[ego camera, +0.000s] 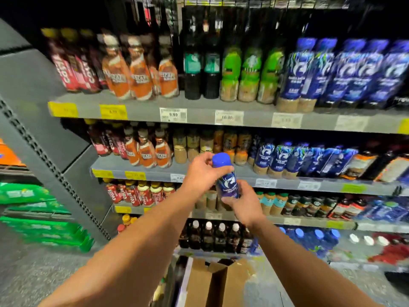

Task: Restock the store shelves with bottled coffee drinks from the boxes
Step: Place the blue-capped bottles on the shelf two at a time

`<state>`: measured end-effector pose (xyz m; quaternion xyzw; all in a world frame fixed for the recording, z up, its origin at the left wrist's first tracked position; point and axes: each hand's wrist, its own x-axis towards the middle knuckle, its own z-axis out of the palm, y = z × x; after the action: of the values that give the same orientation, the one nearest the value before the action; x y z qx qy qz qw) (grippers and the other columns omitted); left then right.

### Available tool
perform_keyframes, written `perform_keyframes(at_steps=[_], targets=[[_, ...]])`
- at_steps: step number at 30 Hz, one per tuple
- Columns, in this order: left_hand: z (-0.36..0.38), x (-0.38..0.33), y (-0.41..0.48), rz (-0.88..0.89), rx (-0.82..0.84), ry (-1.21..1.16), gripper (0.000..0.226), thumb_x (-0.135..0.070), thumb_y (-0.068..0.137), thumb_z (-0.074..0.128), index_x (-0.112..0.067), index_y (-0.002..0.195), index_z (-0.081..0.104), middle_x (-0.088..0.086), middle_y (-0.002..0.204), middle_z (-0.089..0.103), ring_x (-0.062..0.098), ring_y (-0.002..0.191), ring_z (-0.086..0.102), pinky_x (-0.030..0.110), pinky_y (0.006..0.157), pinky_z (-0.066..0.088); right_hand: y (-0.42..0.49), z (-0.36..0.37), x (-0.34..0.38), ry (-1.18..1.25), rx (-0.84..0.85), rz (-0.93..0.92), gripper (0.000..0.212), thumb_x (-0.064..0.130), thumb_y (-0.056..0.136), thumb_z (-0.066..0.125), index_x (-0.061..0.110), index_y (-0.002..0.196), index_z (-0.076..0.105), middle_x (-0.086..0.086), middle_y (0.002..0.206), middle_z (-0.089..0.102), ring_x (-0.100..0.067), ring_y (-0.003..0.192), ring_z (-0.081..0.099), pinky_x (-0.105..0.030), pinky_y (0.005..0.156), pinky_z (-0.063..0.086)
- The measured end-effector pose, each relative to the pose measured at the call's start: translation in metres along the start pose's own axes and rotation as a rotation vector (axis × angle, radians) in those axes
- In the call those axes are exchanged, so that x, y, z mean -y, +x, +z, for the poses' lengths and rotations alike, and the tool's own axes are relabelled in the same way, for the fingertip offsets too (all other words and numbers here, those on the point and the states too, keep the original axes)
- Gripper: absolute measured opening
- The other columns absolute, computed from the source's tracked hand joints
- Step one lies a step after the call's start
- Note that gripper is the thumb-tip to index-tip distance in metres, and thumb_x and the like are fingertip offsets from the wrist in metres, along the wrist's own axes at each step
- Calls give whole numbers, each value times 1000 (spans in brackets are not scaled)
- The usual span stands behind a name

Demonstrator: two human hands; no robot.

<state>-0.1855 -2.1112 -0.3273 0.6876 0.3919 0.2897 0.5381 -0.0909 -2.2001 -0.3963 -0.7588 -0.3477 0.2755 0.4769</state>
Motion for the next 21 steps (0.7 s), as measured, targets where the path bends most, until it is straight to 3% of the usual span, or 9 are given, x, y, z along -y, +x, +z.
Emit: perform_keyframes(at_steps=[4,7,11,15,18,21], targets=[[4,-36,-3,57,67,-59,49,6,72,77,5,116,56,2,85,63,-4,62,58,6,61,47,-1,-21,42,139,-78,-45,41,0,75,72,22,103,51,8,89,62,-11,81,60,-26,77,44],[7,-60,0,138,73,-42,43,-1,73,78,0,113,60,3,93,63,2,71,58,4,62,46,2,-38,70,185,-121,-73,41,-1,74,73,24,100,53,6,89,66,-13,82,62,-31,81,48],[12,-92,13,205,116,-103,36,-7,75,77,-10,109,66,1,92,67,11,78,61,9,66,48,7,-62,100,166,-213,-100,40,15,68,77,28,101,58,3,94,70,-18,89,66,-38,85,52],[13,-119,29,253,171,-129,37,-11,79,74,-15,115,63,-3,95,66,0,73,59,4,59,46,9,-79,128,162,-288,-105,36,12,73,74,20,107,63,2,90,70,-14,79,64,-29,72,51],[14,-135,44,299,202,-89,40,-17,79,75,-15,117,63,-1,104,67,4,82,60,10,69,46,13,-86,145,168,-337,-117,32,10,77,71,21,104,61,5,83,67,-9,70,60,-19,60,45],[18,-151,60,321,216,-68,48,-21,76,78,-14,120,60,-3,106,64,8,91,58,18,79,42,20,-93,157,155,-404,-113,31,13,76,72,25,102,60,4,85,67,-16,76,62,-27,68,48]])
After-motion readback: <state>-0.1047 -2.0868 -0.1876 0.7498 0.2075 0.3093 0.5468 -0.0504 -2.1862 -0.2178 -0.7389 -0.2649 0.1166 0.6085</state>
